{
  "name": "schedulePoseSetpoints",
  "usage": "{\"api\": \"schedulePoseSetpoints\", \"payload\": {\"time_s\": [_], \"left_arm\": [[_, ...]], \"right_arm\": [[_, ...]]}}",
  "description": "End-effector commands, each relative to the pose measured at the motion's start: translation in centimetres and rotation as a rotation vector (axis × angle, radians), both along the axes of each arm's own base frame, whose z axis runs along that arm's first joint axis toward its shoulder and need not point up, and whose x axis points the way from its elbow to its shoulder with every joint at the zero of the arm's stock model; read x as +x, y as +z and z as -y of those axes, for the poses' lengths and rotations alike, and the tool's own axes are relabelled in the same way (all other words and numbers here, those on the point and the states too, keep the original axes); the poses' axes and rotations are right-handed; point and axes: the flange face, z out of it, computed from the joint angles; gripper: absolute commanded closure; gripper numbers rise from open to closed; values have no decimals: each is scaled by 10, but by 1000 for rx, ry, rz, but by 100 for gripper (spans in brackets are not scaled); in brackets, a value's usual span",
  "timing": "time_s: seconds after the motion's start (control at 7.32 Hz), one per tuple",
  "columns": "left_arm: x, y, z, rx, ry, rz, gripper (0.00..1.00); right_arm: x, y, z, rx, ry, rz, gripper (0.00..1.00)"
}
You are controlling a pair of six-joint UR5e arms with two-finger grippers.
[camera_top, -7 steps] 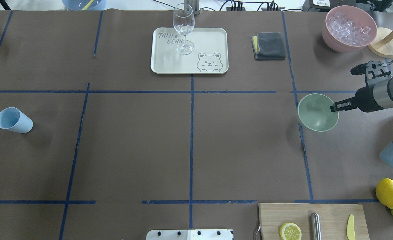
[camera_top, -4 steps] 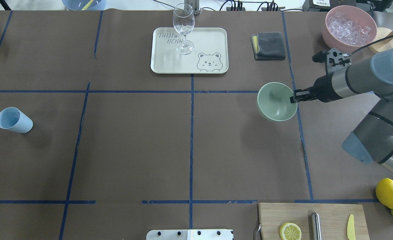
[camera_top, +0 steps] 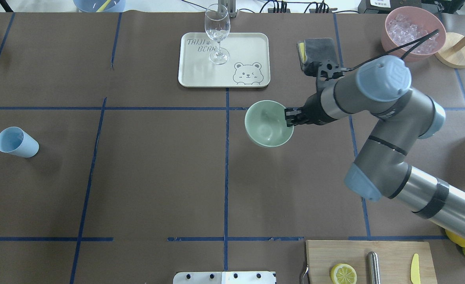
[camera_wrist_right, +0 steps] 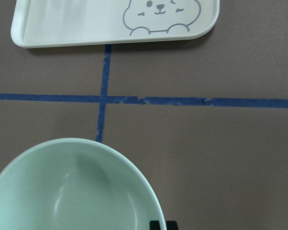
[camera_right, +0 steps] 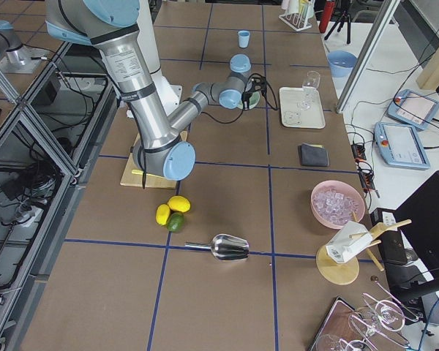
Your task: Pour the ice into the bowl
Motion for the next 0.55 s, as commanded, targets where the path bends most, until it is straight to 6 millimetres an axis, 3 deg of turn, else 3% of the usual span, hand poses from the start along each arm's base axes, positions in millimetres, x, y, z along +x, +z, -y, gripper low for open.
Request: {"api": "schedulePoseSetpoints", "payload": {"time_s": [0.0,0.27,0.41], "left_arm": [[0,0,0,-2,0,0,0],[0,0,0,-2,0,0,0],[0,0,0,-2,0,0,0]], "right_arm": [[-88,-68,-20,-51,27,-43,100],[-163,-113,-20,-88,58,-76,100],[-189,-120,-24,-91,64,-101,100]]}}
